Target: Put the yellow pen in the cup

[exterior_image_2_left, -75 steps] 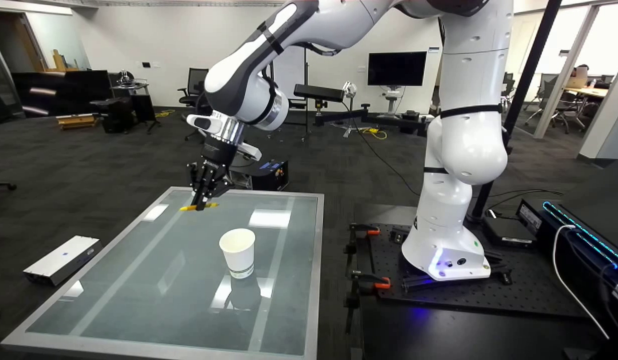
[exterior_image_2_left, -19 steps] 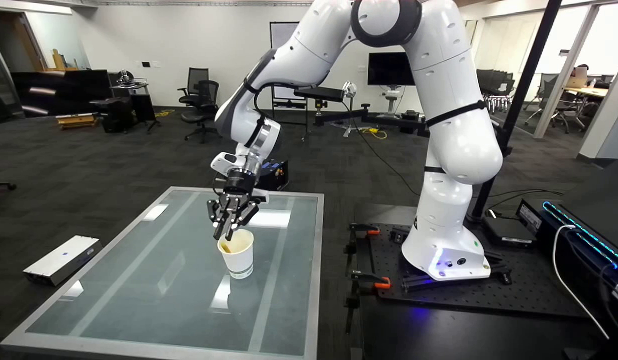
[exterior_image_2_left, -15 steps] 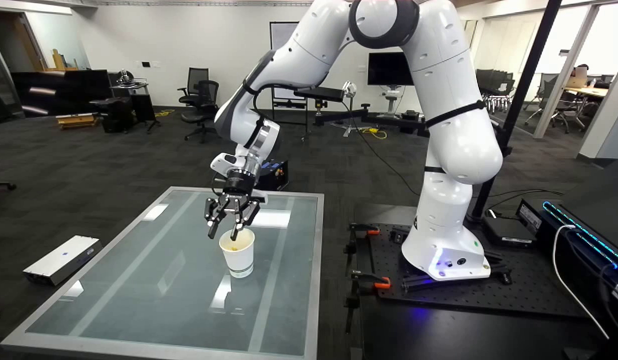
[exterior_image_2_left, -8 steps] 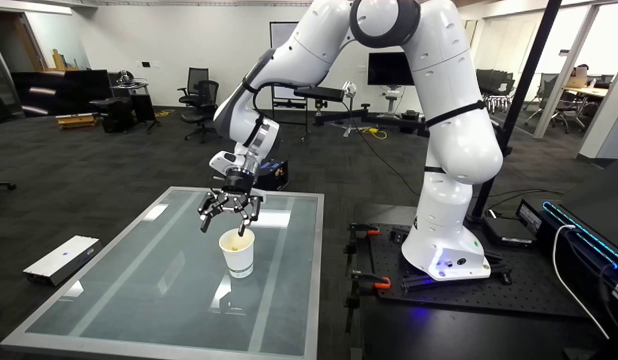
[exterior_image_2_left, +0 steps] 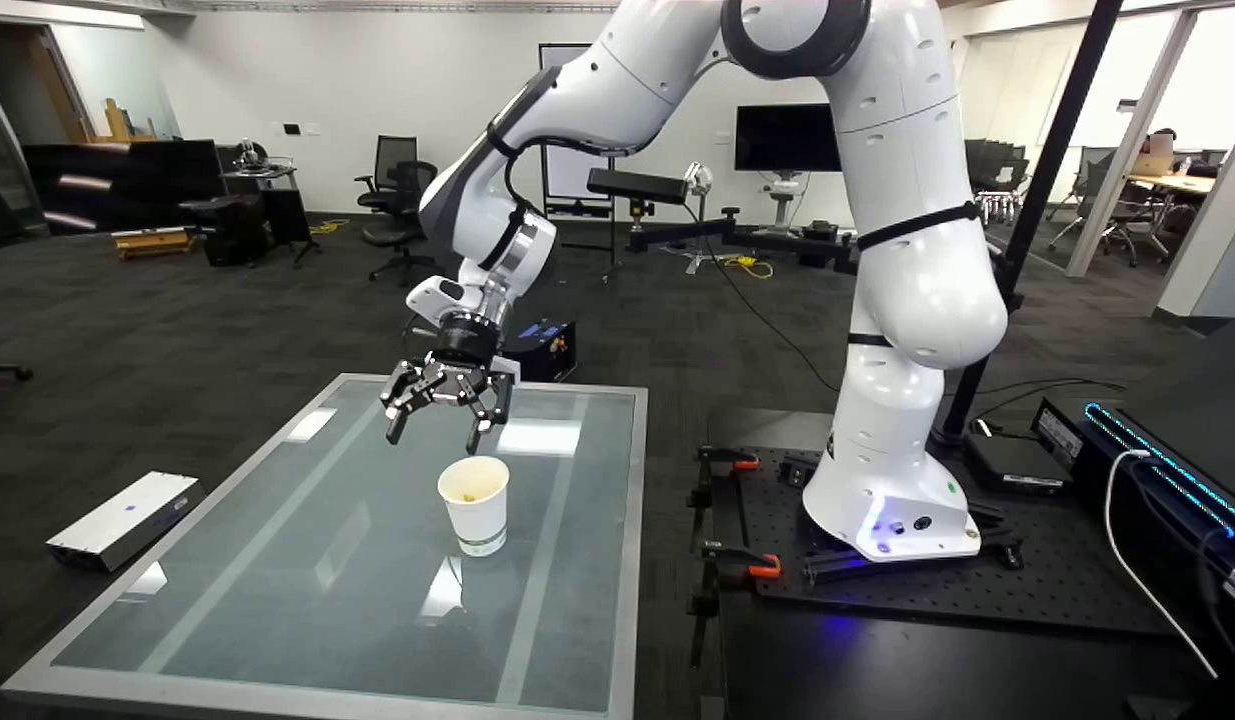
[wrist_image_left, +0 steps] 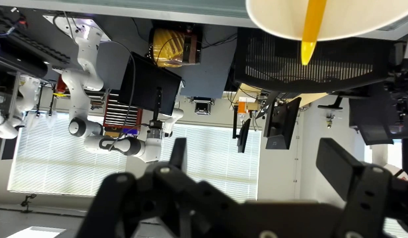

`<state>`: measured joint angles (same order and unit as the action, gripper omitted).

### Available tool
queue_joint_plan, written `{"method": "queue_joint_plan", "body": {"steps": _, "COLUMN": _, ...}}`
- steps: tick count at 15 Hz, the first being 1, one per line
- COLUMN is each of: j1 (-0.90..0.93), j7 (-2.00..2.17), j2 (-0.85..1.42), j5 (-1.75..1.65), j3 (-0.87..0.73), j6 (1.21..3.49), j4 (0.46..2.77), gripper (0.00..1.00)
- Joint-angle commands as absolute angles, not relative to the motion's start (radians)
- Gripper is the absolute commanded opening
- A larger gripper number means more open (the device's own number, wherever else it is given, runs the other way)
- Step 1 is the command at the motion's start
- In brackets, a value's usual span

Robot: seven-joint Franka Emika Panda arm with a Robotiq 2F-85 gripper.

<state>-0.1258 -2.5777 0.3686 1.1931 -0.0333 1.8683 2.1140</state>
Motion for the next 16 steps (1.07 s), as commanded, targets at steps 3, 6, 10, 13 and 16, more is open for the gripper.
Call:
{"method": "queue_joint_plan", "body": {"steps": 3, "j1": -0.078, "j7": -2.56, "j2": 0.232, "j5": 1.145, "j3": -0.04, "j6": 1.924, "j4": 2.171, "gripper": 1.0}}
{"method": "queue_joint_plan", "body": {"steps": 6, "j1": -0.062, "j7": -2.55, "j2": 0.18, "j5": 1.128, "j3": -0.035, "j6": 1.952, "j4": 2.185, "gripper": 1.0}}
{"method": "queue_joint_plan", "body": {"steps": 10, "j1": -0.063, "j7": -2.565, "j2": 0.201, "j5": 1.132, "j3": -0.034, "j6": 1.932, "j4": 2.153, "gripper": 1.0}}
{"method": "queue_joint_plan", "body": {"steps": 13, "j1": -0.057, "j7": -2.564, "j2": 0.18, "j5": 1.127, "j3": -0.034, "j6": 1.942, "j4": 2.162, "gripper": 1.0}}
{"method": "queue_joint_plan", "body": {"steps": 16, "j1": -0.057, "j7": -2.564, "j2": 0.179, "j5": 1.126, "j3": -0.034, "j6": 1.943, "j4": 2.166, "gripper": 1.0}}
